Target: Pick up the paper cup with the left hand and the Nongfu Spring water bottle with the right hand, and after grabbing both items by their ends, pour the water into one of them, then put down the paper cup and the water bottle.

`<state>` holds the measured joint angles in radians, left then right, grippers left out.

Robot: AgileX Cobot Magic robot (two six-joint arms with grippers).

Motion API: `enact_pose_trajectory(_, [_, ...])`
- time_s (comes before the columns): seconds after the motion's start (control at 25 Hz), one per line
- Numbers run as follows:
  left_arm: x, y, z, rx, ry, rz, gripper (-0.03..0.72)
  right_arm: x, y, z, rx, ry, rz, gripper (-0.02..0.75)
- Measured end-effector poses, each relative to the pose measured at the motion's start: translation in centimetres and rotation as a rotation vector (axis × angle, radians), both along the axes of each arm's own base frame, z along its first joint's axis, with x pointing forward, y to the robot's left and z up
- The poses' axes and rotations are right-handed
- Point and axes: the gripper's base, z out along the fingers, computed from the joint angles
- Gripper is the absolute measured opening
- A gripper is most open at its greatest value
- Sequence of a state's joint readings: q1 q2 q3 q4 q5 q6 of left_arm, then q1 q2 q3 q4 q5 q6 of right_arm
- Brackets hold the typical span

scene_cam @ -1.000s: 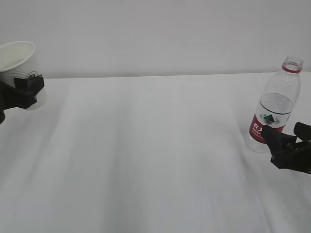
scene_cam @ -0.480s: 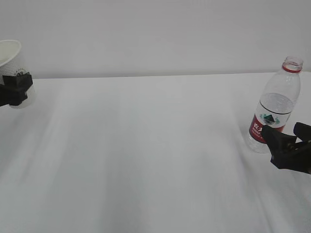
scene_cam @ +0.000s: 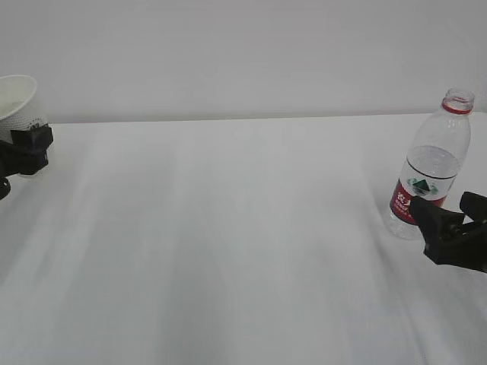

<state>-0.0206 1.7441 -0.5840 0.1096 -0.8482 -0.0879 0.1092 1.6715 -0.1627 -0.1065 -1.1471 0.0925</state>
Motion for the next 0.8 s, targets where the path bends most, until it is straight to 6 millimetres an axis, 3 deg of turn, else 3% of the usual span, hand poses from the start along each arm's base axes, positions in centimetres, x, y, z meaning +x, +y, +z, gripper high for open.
enact_pose_trajectory(0.8, [0.8,0.5,-4.2,-0.028,0.005,0.064,0.518,0.0,0.1,0.0,-0.001,0.000,0.006,0.593])
